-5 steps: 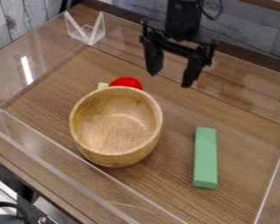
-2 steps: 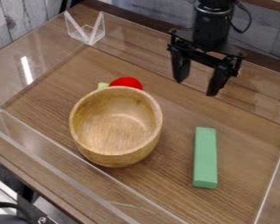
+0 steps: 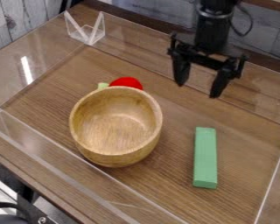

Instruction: Move the red fruit to the left

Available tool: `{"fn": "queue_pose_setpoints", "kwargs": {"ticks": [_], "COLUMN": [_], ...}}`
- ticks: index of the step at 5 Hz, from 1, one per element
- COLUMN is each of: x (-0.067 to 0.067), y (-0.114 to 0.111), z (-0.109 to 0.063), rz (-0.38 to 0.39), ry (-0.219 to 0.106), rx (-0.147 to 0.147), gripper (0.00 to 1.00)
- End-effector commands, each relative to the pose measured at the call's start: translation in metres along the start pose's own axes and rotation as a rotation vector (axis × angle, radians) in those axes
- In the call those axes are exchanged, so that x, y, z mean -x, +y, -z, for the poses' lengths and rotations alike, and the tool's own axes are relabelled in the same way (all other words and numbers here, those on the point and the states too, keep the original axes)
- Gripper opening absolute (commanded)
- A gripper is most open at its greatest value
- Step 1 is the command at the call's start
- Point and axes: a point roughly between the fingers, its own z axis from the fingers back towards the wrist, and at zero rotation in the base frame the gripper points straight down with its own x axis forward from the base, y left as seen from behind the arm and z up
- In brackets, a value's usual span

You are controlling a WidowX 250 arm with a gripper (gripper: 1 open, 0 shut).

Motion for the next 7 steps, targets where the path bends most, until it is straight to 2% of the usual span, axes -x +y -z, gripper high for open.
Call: {"fn": "queue_pose_setpoints", "kwargs": {"ticks": [1, 2, 3, 4, 5, 7], "x": [0.006, -0.001, 0.0, -0.001, -0.002, -0.001], "y": [0.021, 0.014, 0.008, 0.004, 0.002, 0.014], "z": [-0.021, -0.026, -0.026, -0.037, -0.046, -0.005], "rz": [-0.056, 0.058, 0.136, 0.173, 0.174, 0.158], "ry": [-0.099, -0.157, -0.175, -0.194, -0.208, -0.2], "rx": [0.01, 0.041, 0.033, 0.027, 0.023, 0.021], "gripper": [1.0, 1.0, 1.0, 1.0, 1.0, 1.0]}}
